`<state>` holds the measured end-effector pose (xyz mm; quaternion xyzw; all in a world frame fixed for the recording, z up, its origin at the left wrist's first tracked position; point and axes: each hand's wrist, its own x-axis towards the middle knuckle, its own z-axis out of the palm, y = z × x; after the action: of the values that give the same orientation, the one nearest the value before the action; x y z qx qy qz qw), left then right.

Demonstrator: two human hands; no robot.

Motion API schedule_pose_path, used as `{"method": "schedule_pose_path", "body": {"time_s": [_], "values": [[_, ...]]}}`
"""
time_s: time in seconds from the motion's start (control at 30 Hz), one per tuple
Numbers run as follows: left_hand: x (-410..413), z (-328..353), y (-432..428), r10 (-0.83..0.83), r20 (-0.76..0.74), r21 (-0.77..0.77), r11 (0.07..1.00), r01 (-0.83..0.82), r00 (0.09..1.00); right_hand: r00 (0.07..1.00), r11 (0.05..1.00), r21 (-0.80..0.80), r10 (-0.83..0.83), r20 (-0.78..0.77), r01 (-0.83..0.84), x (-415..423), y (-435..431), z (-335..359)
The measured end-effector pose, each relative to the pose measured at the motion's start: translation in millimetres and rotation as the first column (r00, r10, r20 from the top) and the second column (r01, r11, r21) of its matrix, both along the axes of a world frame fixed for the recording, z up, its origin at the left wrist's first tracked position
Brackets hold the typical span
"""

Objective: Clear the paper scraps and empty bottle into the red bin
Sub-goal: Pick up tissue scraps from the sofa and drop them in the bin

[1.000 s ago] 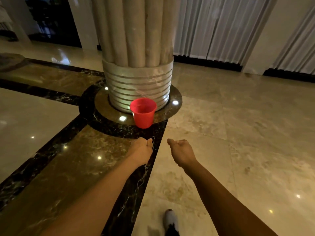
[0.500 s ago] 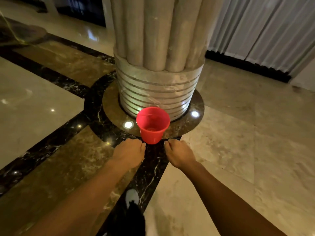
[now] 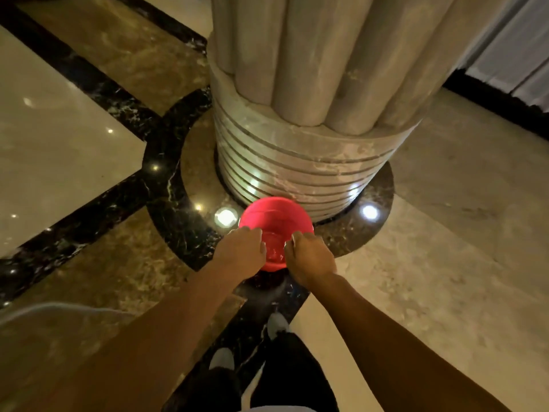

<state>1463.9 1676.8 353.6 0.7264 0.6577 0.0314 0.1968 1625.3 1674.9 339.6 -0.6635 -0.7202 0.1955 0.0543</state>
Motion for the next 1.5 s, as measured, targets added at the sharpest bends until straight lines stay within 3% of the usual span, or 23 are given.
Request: {"method": "schedule_pose_path", "body": {"time_s": [0.3,0.4,0.53,0.7,0.87,1.07,1.1,1.17,1.2,1.27,1.3,1.33,1.37,1.43,1.47,1.5], "values": [[53.1,-64.4,171.1,0.257,0.062,-0.145,0.958,-0.246,0.964,0.992,0.988,-0.089,0.129,0.004,-0.128,46.0,195.2,-59.9],[56.4,-83.9,188.0,0.349,0.138,-0.261,0.915,-0.306,0.927,0.989,0.970,-0.196,0.134,-0.059,-0.143,54.5,219.6,-75.1],[48.6,-98.5,188.2,0.440,0.135,-0.240,0.884,-0.401,0.888,0.997,0.951,-0.300,0.074,-0.033,-0.081,70.4,234.3,-86.0],[40.2,-115.2,173.5,0.392,0.049,-0.387,0.855,-0.344,0.919,0.991,0.888,-0.454,0.112,0.074,-0.066,93.3,226.6,-93.6],[36.4,-111.1,166.4,0.343,0.029,-0.430,0.852,-0.298,0.939,0.982,0.870,-0.485,0.159,0.099,-0.092,90.5,223.7,-93.6],[13.2,-74.2,143.7,0.282,0.067,-0.333,0.910,-0.245,0.957,0.984,0.879,-0.456,0.175,0.039,-0.138,42.6,214.6,-74.3],[-17.9,-52.4,116.6,0.341,0.051,-0.283,0.906,-0.314,0.939,0.963,0.882,-0.406,0.268,0.015,-0.239,4.0,200.6,-62.9],[-22.6,-45.6,110.1,0.402,0.074,-0.267,0.890,-0.370,0.913,0.956,0.877,-0.406,0.293,0.029,-0.256,-7.1,199.5,-55.1],[-68.5,-20.5,68.0,0.518,0.088,-0.219,0.843,-0.491,0.851,0.909,0.860,-0.332,0.416,0.016,-0.387,-65.1,173.7,-34.2],[-80.5,-8.6,58.9,0.544,0.083,-0.218,0.827,-0.518,0.835,0.894,0.865,-0.280,0.446,0.050,-0.416,-85.1,169.3,-21.1],[-136.2,22.2,-4.0,0.632,0.048,-0.145,0.771,-0.621,0.773,0.825,0.806,-0.214,0.566,0.007,-0.551,-158.9,127.8,0.8],[-150.6,25.5,-18.9,0.649,0.045,-0.139,0.757,-0.638,0.760,0.812,0.798,-0.184,0.584,0.002,-0.574,-176.9,114.1,8.9],[-205.7,47.1,-90.8,0.744,-0.002,-0.076,0.667,-0.741,0.669,0.695,0.691,-0.093,0.719,-0.003,-0.717,-251.9,55.0,33.8],[-227.1,59.3,-109.4,0.770,-0.034,-0.019,0.637,-0.770,0.638,0.689,0.677,-0.148,0.723,-0.044,-0.720,-278.2,33.4,51.6],[-276.3,77.6,-205.3,0.876,-0.043,0.046,0.483,-0.875,0.481,0.498,0.496,-0.046,0.866,-0.050,-0.867,-353.7,-47.0,68.6],[-286.1,90.7,-230.8,0.897,-0.046,0.051,0.441,-0.896,0.439,0.495,0.494,-0.036,0.869,-0.029,-0.869,-372.5,-66.9,72.0]]}}
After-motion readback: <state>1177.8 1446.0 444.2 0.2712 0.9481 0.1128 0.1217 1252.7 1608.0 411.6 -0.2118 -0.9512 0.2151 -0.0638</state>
